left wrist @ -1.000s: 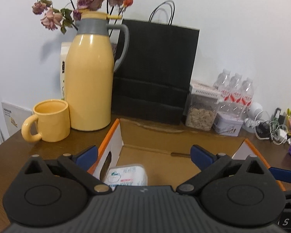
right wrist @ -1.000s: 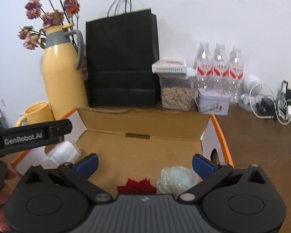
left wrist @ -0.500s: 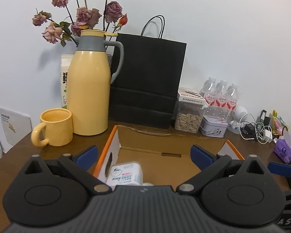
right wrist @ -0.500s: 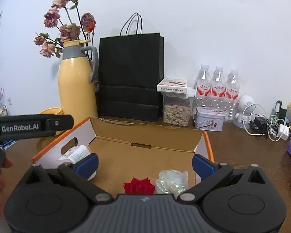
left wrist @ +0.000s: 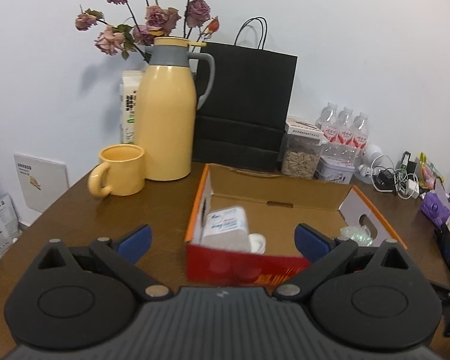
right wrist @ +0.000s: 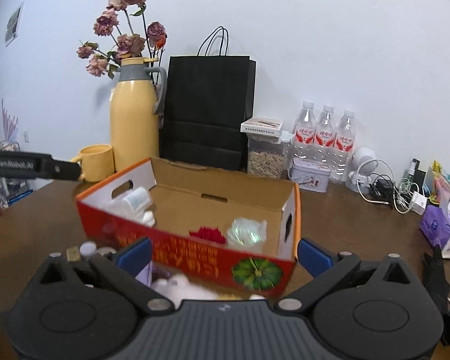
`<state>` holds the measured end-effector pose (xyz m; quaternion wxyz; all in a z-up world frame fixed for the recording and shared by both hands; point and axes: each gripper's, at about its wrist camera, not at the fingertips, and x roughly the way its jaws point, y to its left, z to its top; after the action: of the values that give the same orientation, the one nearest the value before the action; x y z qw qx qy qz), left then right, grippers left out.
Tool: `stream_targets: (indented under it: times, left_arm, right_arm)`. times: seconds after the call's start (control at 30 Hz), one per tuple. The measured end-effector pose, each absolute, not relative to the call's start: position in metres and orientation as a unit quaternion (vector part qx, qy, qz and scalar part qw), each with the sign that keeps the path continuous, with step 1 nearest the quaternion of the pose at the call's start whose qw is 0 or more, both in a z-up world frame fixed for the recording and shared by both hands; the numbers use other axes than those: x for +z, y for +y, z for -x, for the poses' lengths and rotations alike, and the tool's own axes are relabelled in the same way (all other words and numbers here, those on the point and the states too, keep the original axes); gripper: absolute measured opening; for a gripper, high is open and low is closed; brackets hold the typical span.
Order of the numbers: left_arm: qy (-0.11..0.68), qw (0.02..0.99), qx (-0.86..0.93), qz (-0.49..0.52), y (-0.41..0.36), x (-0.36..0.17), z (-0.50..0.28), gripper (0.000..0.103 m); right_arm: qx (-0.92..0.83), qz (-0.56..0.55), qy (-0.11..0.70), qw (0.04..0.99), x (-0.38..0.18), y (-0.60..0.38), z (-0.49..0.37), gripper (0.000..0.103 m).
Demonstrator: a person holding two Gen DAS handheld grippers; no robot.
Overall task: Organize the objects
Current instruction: 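Withdraw both tools from the box back toward the remaining clutter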
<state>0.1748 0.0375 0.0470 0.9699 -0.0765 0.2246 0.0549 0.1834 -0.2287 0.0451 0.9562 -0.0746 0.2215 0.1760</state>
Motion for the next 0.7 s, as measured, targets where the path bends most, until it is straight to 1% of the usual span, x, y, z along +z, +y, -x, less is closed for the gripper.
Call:
stream_targets:
  times: [0.43, 0.7]
  left_arm:
    - [0.224, 0.971, 0.059, 0.061, 0.055, 0.036, -0.125, 0.103]
    - [0.225, 0.972, 0.046, 0.054, 0.054, 0.023, -0.099, 0.103]
  right_arm:
    - [0.169, 0.081, 0.247, 0.951, 0.017, -0.252, -0.135, 0.103]
    - [0.175, 0.083, 0.245, 0.950, 0.006, -0.251, -0.110, 0.103]
